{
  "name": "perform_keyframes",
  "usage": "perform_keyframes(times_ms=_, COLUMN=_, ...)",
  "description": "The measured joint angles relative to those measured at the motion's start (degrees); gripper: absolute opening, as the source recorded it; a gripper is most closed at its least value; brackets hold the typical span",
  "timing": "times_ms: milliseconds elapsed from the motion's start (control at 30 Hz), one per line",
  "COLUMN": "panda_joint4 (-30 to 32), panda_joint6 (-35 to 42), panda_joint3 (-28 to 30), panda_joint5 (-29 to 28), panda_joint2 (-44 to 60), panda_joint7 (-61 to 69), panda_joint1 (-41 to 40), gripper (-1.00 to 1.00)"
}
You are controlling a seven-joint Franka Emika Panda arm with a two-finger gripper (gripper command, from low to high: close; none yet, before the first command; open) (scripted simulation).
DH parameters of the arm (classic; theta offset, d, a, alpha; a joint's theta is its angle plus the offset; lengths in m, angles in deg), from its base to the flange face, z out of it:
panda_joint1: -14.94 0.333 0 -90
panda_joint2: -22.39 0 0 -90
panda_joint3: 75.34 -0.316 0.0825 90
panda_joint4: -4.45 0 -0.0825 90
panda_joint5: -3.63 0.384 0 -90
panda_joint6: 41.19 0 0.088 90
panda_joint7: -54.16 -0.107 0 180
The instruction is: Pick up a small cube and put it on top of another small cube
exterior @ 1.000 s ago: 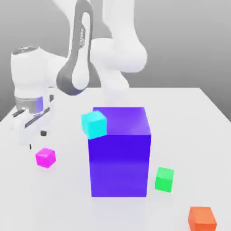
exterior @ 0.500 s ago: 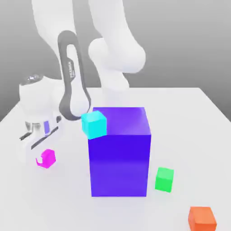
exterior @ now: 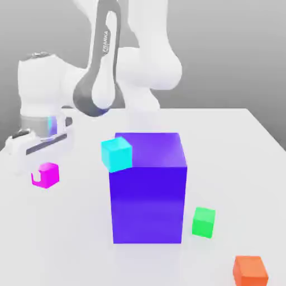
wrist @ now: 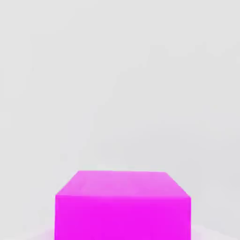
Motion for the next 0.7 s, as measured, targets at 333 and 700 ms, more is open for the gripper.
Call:
perform_keyframes(times_ms=333, panda_joint4=-5.3, panda_joint6=1.8, panda_joint3=-3.1, panda_joint5=18.1, panda_joint2=-12.7, panda_joint7=-4.8, panda_joint1=19.4, gripper=-1.0)
perform_keyframes(times_ms=700, panda_joint4=-6.3, panda_joint6=5.5, panda_joint3=-16.9, panda_joint5=19.3, panda_joint2=-15.3, panda_joint7=-15.3, panda_joint1=29.2, gripper=-1.0)
